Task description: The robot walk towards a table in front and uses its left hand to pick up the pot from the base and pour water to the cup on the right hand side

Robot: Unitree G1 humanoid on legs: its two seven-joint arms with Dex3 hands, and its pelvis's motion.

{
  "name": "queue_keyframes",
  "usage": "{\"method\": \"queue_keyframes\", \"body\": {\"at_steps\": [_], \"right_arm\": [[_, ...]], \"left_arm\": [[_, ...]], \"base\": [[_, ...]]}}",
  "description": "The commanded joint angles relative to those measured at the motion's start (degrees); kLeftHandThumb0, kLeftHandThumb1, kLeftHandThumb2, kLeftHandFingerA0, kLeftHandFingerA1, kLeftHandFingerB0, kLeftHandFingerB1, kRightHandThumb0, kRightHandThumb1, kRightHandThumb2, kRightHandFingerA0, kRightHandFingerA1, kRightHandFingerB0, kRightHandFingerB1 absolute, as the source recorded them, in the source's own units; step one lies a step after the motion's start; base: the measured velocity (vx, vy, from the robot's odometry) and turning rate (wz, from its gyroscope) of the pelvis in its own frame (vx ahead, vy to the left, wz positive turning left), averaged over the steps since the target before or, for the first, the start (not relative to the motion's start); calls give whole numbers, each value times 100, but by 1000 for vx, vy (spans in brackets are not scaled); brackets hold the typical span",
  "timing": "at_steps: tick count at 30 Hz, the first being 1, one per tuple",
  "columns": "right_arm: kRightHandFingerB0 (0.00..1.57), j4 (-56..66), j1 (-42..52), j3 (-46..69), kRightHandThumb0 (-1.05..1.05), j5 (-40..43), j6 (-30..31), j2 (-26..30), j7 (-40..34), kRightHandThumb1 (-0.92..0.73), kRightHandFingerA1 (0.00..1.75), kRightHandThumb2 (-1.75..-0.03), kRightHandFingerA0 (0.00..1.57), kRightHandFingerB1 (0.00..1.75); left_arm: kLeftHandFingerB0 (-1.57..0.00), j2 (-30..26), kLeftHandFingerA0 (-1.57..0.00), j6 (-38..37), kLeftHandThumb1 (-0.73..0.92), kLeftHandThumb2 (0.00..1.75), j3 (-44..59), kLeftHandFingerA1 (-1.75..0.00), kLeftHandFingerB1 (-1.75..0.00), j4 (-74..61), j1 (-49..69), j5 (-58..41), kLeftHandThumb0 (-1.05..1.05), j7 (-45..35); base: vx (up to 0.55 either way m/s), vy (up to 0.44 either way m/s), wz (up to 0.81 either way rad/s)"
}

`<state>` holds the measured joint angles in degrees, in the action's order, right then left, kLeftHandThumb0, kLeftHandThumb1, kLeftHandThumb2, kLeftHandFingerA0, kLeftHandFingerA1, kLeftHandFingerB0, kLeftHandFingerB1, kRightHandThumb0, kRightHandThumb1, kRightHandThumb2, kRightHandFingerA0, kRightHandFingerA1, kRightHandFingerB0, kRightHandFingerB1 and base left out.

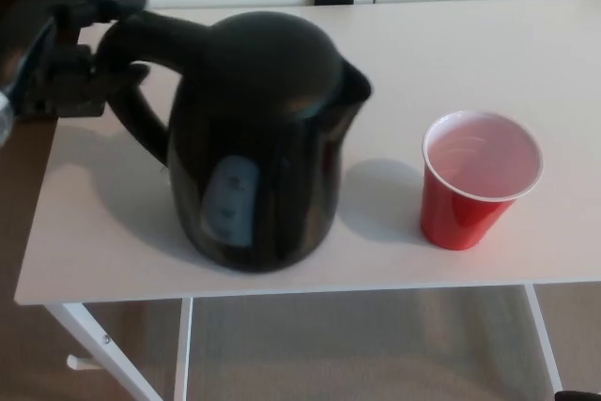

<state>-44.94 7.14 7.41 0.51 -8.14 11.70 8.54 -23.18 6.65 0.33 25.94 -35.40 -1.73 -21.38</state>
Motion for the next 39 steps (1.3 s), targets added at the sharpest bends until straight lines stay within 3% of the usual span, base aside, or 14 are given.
{"method": "queue_keyframes", "body": {"at_steps": [1, 2, 6, 11, 19, 28, 32, 34, 35, 39], "right_arm": [[58, -40, -25, 11, -34, 11, 81, 118, 36, -59, 50, -56, 67, 46], [58, -54, -35, 5, -35, 4, 83, 124, 42, -59, 50, -57, 67, 46], [60, -78, -90, -35, -34, -39, 134, 153, 51, -58, 50, -56, 68, 46], [58, -40, -128, -102, -33, -78, 182, 191, 70, -58, 50, -56, 66, 46], [58, 54, -159, -162, -33, -59, 167, 289, 94, -59, 51, -57, 68, 45], [58, 2, -151, -204, -33, -82, 129, 329, 89, -59, 49, -57, 65, 45], [58, 39, -131, -225, -32, -95, 178, 316, 47, -58, 51, -57, 70, 45], [58, 13, -139, -229, -35, -96, 159, 314, 44, -59, 50, -57, 68, 45], [59, 30, -121, -242, -33, -112, 146, 319, 39, -60, 50, -56, 68, 45], [58, 83, -68, -243, -34, -107, 142, 339, 60, -59, 51, -57, 67, 46]], "left_arm": [[-90, 270, -117, 532, 76, 78, -193, -127, -76, -413, -249, -610, -1, -1047], [-88, 336, -119, 635, 76, 81, -249, -116, -80, -550, -210, -624, 2, -1064], [-86, 497, -114, 907, 78, 83, -417, -125, -85, -856, -170, -598, 2, -1166], [-84, 608, -116, 1007, 78, 84, -442, -123, -91, -890, -221, -596, 2, -1231], [-79, 822, -110, 1103, 77, 89, -433, -123, -114, -981, -261, -492, 3, -1148], [-77, 981, -102, 1515, 78, 86, -159, -140, -117, -1498, -72, -557, 3, -722], [-73, 1203, -108, 1654, 84, 75, 429, -134, -115, -1820, -119, -834, -4, -330], [-73, 1289, -106, 1704, 83, 76, 658, -139, -114, -1804, -236, -881, -9, -204], [-71, 1306, -92, 1754, 82, 74, 765, -160, -114, -1807, -317, -871, -14, -112], [-75, 1310, -94, 1572, 79, 72, 1164, -159, -117, -1674, -732, -769, -19, 297]], "base": [[0, 0, 0], [0, 0, 0], [0, 0, 0], [0, 0, 0], [0, 0, 0], [0, 0, 0], [0, 0, 0], [0, 0, 0], [0, 0, 0], [0, 0, 0]]}}
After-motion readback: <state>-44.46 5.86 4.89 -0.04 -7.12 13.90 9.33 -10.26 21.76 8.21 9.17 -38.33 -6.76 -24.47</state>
